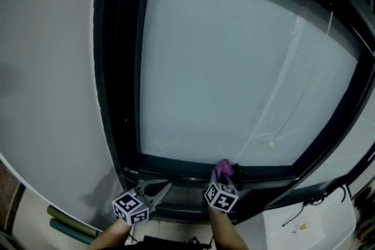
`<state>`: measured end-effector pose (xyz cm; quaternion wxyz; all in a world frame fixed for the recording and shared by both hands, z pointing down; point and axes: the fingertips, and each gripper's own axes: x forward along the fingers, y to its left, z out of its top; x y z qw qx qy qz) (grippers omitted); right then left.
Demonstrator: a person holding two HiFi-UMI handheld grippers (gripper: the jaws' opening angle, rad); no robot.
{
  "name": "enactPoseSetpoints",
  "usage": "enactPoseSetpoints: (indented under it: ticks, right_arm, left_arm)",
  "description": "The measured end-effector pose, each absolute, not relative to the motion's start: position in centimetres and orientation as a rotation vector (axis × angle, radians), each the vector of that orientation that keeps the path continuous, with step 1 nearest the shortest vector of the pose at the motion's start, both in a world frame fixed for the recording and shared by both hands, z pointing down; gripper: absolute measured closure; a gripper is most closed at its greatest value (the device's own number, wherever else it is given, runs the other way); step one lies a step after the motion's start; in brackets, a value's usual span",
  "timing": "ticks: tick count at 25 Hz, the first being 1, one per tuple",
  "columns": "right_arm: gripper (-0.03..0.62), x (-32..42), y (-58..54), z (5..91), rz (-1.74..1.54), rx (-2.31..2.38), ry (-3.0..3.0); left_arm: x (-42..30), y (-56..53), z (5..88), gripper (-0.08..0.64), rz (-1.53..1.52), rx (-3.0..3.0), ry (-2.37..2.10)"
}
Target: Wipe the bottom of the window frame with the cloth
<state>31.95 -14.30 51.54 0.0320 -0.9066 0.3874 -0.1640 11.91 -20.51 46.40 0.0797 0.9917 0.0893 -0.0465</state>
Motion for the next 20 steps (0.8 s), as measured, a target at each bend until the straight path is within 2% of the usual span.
enactPoseSetpoints:
  ticks: [5,12,20]
  right_arm:
    - [0.517,31.9,-16.6,51.6,-0.596,-2.861,1.412]
    - [0.517,32.2,-17.2,52.0,-0.812,-2.665,1.566]
    - [0.517,29.7,-18.8,52.4,-0.778,-2.778,1.847]
  left_arm:
    - [11.7,-20.5,46.6,0.558,-0.127,2.966,0.270]
    - [10.8,-20.9,46.7,0.558,-0.127,2.971,0.223]
    - [10.2,-20.6,46.9,0.558,-0.128,2.981,0.169]
